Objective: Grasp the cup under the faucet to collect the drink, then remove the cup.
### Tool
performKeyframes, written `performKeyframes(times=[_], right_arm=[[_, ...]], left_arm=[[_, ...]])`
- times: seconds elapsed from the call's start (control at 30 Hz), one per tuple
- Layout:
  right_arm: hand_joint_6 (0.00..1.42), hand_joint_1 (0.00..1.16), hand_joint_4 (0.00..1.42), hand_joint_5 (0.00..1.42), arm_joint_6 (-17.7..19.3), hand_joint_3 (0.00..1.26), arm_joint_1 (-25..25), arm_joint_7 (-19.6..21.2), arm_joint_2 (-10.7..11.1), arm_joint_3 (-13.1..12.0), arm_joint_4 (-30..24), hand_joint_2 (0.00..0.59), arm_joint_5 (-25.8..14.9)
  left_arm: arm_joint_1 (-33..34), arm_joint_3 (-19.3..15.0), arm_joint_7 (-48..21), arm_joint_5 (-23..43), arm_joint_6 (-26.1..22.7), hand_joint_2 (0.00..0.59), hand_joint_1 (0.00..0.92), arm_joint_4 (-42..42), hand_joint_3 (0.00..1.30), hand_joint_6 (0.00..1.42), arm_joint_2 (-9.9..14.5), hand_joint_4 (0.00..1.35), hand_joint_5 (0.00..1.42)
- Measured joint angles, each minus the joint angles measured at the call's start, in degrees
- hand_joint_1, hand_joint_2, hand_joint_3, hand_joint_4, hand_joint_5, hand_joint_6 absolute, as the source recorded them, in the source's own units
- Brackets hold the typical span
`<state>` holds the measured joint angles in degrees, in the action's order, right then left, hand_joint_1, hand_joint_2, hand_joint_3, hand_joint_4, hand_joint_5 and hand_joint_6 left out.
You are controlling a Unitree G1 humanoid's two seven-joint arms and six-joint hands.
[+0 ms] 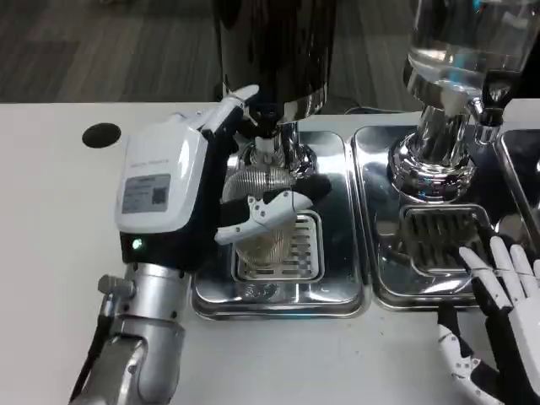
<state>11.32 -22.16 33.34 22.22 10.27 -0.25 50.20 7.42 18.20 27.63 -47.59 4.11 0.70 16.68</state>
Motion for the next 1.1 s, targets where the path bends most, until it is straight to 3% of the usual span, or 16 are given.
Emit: performKeyframes(times=[0.63,1.1], right_arm=[[0.00,0.27,0.00,0.00,-1.12,0.16,0.79,-0.36,-0.23,0.63,0.02,0.494,0.28],[0.00,0.27,0.00,0.00,-1.19,0.16,1.16,-0.38,-0.51,1.33,0.03,0.482,0.03]], left_arm=[[-1.38,-0.27,1.81,0.01,2.39,0.075,0.003,0.95,0.58,0.51,-0.04,0.53,0.65],[-1.38,-0.47,1.97,-0.52,2.82,0.101,0.307,1.27,0.46,0.47,0.13,0.48,0.59]])
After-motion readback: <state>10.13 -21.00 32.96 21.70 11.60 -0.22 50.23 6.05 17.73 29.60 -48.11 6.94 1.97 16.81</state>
